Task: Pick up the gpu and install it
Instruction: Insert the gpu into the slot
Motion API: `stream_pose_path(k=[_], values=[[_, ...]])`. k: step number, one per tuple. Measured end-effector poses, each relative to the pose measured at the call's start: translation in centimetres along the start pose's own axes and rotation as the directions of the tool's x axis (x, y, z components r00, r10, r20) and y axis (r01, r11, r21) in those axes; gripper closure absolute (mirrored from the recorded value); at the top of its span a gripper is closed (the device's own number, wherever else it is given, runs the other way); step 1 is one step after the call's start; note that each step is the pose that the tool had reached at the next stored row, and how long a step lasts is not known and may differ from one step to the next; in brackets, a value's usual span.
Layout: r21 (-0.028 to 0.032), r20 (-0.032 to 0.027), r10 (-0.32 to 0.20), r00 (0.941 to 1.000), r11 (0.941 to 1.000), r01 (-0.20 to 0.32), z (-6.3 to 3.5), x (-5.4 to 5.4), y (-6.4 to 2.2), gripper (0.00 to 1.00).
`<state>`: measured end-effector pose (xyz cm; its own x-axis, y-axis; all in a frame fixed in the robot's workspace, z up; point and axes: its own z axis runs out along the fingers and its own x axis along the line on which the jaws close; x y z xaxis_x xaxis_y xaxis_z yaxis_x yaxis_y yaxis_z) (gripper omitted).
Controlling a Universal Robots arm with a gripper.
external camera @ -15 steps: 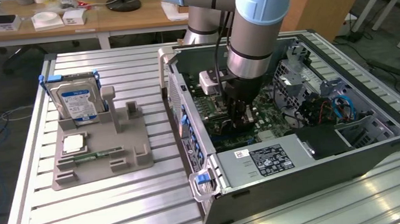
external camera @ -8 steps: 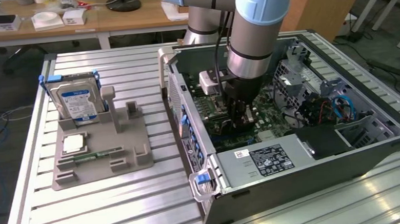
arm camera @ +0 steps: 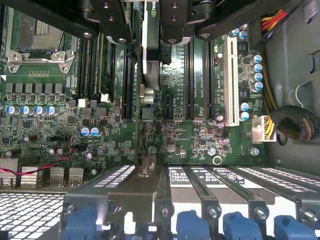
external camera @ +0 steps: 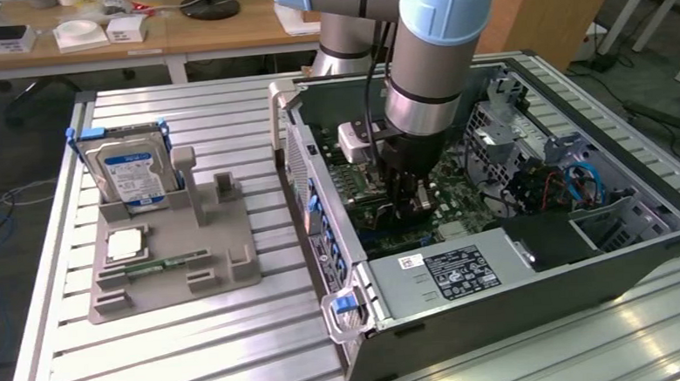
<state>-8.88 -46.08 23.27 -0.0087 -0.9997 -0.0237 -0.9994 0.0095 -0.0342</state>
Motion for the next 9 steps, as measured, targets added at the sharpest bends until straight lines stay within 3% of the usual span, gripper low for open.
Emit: stream_pose_path(k=[9], values=[[0.0001, 0.0002, 0.000, 1.0000, 1.0000, 0.000, 0.00, 0.00, 0.00, 0.74]])
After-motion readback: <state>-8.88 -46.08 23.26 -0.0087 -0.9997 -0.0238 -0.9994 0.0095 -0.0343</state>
